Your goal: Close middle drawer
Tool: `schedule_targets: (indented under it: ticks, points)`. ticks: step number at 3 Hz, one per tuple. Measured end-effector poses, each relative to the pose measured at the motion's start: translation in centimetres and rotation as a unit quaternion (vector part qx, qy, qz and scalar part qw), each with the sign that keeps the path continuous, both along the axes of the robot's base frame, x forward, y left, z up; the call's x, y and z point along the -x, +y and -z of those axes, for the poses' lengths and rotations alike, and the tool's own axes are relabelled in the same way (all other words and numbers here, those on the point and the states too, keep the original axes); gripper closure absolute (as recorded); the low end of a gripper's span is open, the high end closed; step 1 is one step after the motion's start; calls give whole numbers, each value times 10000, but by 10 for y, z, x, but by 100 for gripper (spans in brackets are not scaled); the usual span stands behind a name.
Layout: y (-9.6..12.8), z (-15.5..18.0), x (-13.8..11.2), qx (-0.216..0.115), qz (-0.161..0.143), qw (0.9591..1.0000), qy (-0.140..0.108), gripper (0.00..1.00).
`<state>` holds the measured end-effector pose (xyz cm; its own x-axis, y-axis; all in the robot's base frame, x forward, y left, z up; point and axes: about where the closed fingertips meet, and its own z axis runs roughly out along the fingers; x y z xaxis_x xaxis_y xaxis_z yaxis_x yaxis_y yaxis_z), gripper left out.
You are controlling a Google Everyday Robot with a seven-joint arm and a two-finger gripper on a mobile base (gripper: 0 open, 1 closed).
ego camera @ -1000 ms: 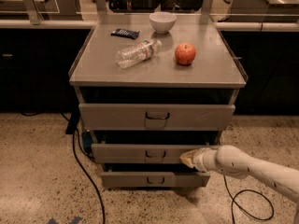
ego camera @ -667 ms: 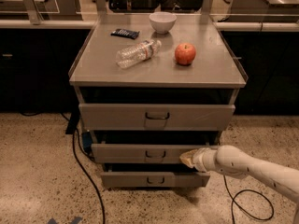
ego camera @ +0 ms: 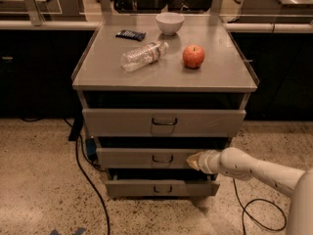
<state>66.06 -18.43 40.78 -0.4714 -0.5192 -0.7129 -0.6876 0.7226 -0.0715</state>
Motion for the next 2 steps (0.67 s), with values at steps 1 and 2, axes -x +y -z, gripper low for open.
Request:
schedule_targets:
  ticks: [1, 2]
  points:
    - [0, 1, -5, 24, 38, 10000, -44, 100]
    - [4, 7, -4, -65, 84, 9999, 84, 100]
